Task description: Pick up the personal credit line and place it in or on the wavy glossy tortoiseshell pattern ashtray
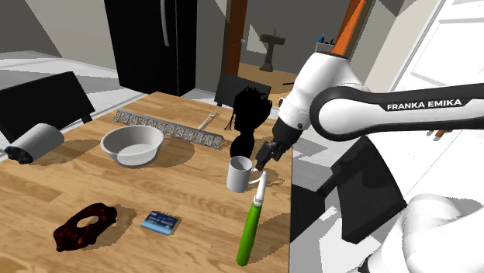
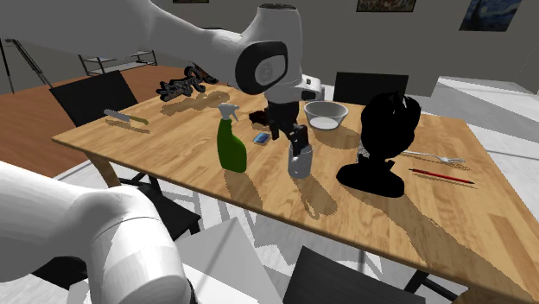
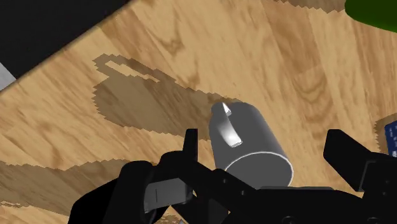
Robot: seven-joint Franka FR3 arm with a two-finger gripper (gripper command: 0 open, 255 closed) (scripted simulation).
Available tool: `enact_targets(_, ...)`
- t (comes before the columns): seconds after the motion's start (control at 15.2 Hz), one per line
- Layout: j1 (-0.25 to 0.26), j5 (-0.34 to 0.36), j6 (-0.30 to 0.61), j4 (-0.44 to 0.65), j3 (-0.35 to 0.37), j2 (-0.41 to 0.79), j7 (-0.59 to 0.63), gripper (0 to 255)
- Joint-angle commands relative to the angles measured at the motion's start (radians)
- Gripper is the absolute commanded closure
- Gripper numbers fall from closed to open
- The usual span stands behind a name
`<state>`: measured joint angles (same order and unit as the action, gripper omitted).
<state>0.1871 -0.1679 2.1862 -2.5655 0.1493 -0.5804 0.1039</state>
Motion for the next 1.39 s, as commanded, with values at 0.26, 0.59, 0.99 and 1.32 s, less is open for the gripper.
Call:
enact_targets(0.26,0.058,-0.018,0.244,0.009,0.079,0.152,-0.014,0)
enact_targets(0.59,0.085,0.009,0.427,0.051,0.151,0.298,-0.006,0)
enact_targets(0.99,0.077,0.153,0.618,0.133,0.251,0.485,0.074,0)
enact_targets(1.32,0.069,0.467,0.73,0.235,0.304,0.653,0.284,0)
